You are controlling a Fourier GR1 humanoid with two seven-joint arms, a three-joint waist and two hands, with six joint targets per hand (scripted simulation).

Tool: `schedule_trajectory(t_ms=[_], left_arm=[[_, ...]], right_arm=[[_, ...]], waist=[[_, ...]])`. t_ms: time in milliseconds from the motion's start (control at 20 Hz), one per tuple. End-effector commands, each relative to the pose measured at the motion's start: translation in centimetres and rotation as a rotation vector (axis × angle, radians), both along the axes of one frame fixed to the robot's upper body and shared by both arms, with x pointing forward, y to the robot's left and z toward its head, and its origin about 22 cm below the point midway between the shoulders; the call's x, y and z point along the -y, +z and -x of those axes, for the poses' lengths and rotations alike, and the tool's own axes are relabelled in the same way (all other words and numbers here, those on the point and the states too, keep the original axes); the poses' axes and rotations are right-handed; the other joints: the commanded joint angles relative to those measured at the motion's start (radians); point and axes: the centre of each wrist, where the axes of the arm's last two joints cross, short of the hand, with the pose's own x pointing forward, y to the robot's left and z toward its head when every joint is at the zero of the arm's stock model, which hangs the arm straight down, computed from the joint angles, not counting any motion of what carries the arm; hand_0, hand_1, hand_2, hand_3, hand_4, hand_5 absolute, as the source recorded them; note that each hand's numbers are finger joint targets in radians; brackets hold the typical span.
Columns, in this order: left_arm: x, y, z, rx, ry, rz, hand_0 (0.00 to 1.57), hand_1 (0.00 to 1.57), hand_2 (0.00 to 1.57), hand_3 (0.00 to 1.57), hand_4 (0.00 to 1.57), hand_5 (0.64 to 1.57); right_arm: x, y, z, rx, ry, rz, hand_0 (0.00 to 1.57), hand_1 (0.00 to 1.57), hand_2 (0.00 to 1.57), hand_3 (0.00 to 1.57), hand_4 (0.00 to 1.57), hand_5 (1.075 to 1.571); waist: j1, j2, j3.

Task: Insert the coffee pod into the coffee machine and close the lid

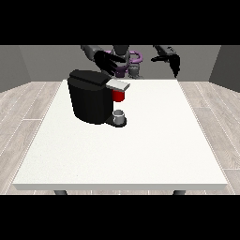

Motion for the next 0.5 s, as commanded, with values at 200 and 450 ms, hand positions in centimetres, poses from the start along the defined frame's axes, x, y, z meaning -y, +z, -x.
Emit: schedule_trajectory(t_ms=[200, 450], left_arm=[[-1.4, 0.7, -0.4, 0.003, 0.0, 0.02, 0.0, 0.0, 0.0, 0.0, 0.15, 1.571], [0.7, -1.7, 0.7, -0.019, 0.006, 0.015, 0.0, 0.0, 0.0, 0.0, 0.2, 1.571]], right_arm=[[-1.4, 0.0, -0.1, 0.047, 0.009, 0.024, 0.0, 0.0, 0.0, 0.0, 0.07, 1.571], [-4.7, -1.0, 1.6, 0.003, 0.128, -0.053, 0.0, 0.0, 0.0, 0.0, 0.13, 1.571]], waist=[[0.001, -0.004, 0.0004], [-0.03, -0.08, 0.0004]])
